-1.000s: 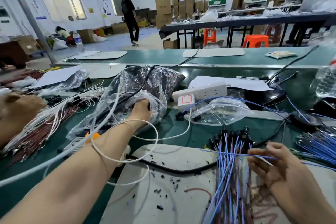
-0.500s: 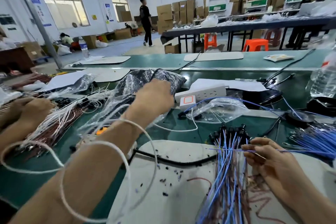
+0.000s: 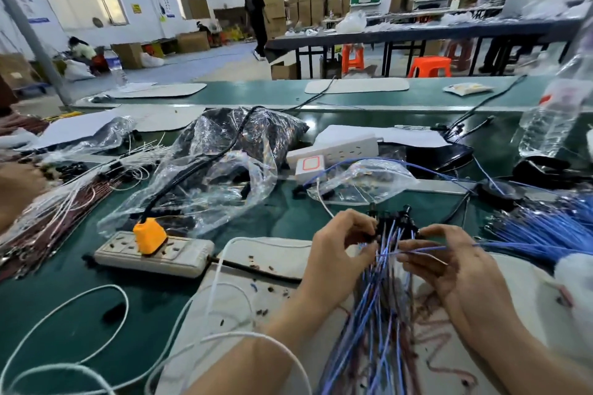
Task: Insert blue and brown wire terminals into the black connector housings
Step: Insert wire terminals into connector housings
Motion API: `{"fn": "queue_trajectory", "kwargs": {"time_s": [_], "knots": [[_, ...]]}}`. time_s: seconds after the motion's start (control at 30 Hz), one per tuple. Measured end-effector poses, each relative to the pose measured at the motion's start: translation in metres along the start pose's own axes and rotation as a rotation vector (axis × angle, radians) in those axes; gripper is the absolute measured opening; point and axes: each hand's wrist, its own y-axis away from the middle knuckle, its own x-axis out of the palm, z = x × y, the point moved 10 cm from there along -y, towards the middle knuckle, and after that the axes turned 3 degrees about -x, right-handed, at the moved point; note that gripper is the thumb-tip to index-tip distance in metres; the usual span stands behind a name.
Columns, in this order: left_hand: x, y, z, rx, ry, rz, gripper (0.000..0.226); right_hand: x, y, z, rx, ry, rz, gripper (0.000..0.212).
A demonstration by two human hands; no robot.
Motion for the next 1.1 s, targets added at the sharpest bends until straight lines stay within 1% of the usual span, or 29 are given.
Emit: {"fn": "queue_trajectory", "kwargs": {"time_s": [0.07, 0.1, 0.17, 0.23, 0.3, 0.4, 0.5, 0.57, 0.67, 0.77, 0.87, 0.97, 1.1], "knots": [[-0.001, 0.000, 0.004, -0.014, 0.041, -0.004, 0.037, 0.000, 0.001, 0.005, -0.040, -0.007, -0.008, 0.032], [0.000, -0.001, 0.006, -0.016, 0.060, 0.004, 0.035, -0.001, 0.001, 0.010, -0.082, -0.003, -0.017, 0.025], [0.001, -0.001, 0.008, -0.017, 0.101, 0.005, 0.030, -0.006, 0.002, 0.022, -0.179, 0.091, -0.027, 0.006], [-0.001, -0.002, 0.007, -0.016, 0.127, -0.008, 0.029, -0.008, 0.004, 0.030, -0.256, 0.234, -0.026, 0.020], [-0.003, -0.003, 0.004, 0.014, 0.097, -0.020, 0.026, -0.003, 0.009, 0.037, -0.336, 0.335, -0.015, 0.026], [-0.001, -0.003, -0.001, 0.048, 0.110, 0.003, 0.024, 0.011, 0.022, 0.053, -0.524, 0.480, -0.011, 0.024], [0.003, 0.000, -0.003, 0.027, 0.182, 0.032, 0.029, 0.026, 0.042, 0.065, -0.685, 0.530, 0.020, 0.019], [0.004, 0.001, -0.003, 0.023, 0.145, 0.029, 0.028, 0.032, 0.052, 0.068, -0.753, 0.547, 0.034, 0.017], [0.008, 0.002, -0.004, 0.023, 0.096, 0.040, 0.025, 0.032, 0.056, 0.067, -0.783, 0.562, 0.039, 0.008], [0.012, 0.005, -0.005, 0.021, 0.104, 0.068, 0.025, 0.032, 0.053, 0.065, -0.754, 0.521, 0.048, 0.013], [0.015, 0.006, -0.013, 0.096, 0.011, 0.098, 0.028, 0.030, 0.051, 0.064, -0.702, 0.471, 0.043, 0.010], [0.019, 0.007, -0.017, 0.135, -0.038, 0.122, 0.019, 0.030, 0.049, 0.062, -0.678, 0.484, 0.043, 0.013], [0.017, 0.007, -0.018, 0.138, -0.013, 0.097, 0.011, 0.027, 0.047, 0.062, -0.675, 0.428, 0.029, 0.014]]}}
